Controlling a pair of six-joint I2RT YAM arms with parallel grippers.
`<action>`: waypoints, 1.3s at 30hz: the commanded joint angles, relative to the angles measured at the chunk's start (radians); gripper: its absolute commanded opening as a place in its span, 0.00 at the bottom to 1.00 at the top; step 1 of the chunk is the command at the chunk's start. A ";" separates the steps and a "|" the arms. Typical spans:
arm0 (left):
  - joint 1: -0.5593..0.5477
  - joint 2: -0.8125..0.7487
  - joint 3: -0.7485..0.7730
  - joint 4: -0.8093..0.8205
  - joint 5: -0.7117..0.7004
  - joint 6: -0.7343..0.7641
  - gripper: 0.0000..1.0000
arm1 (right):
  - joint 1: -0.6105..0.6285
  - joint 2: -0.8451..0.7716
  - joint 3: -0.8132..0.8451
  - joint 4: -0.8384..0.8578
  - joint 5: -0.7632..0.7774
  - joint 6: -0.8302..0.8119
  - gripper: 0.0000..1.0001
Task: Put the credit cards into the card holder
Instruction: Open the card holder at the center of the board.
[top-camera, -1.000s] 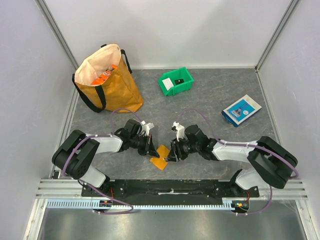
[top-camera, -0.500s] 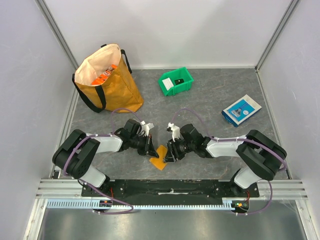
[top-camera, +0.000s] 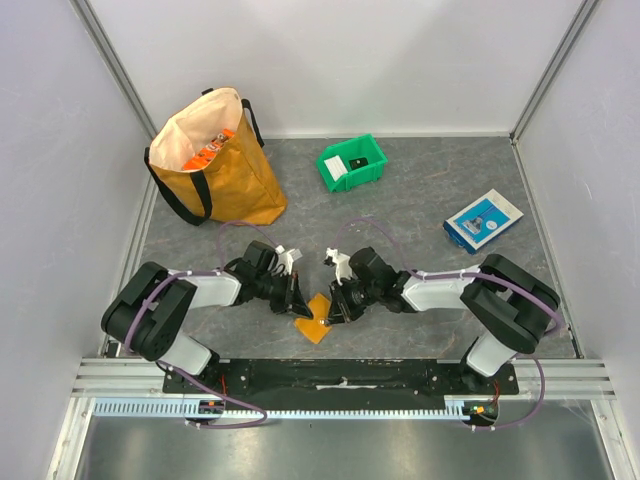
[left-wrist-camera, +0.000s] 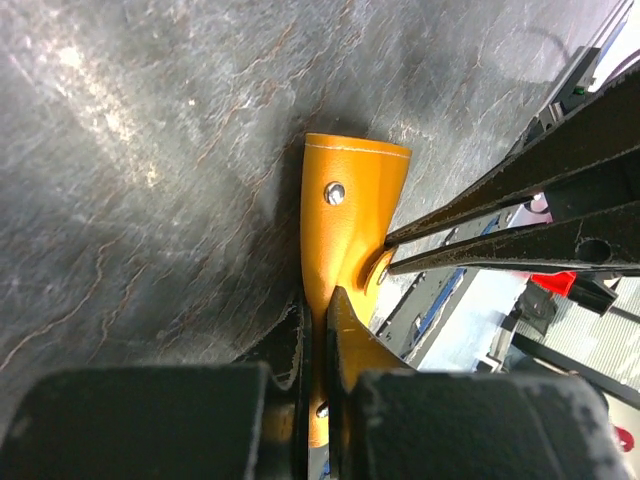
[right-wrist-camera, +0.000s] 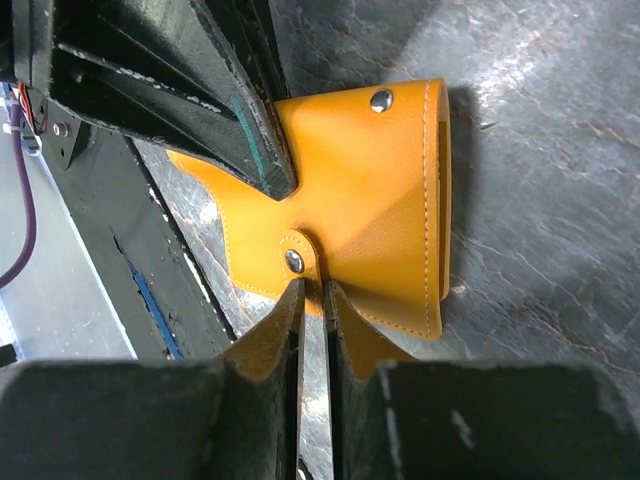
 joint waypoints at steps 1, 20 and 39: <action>-0.046 0.025 -0.026 0.160 -0.154 -0.112 0.02 | 0.151 0.074 0.064 0.140 -0.054 0.007 0.15; -0.035 0.009 -0.021 0.065 -0.457 -0.196 0.02 | 0.229 -0.035 0.012 -0.185 -0.071 -0.171 0.10; 0.002 -0.097 0.032 -0.103 -0.487 -0.157 0.02 | 0.171 -0.150 0.097 -0.656 0.171 -0.174 0.51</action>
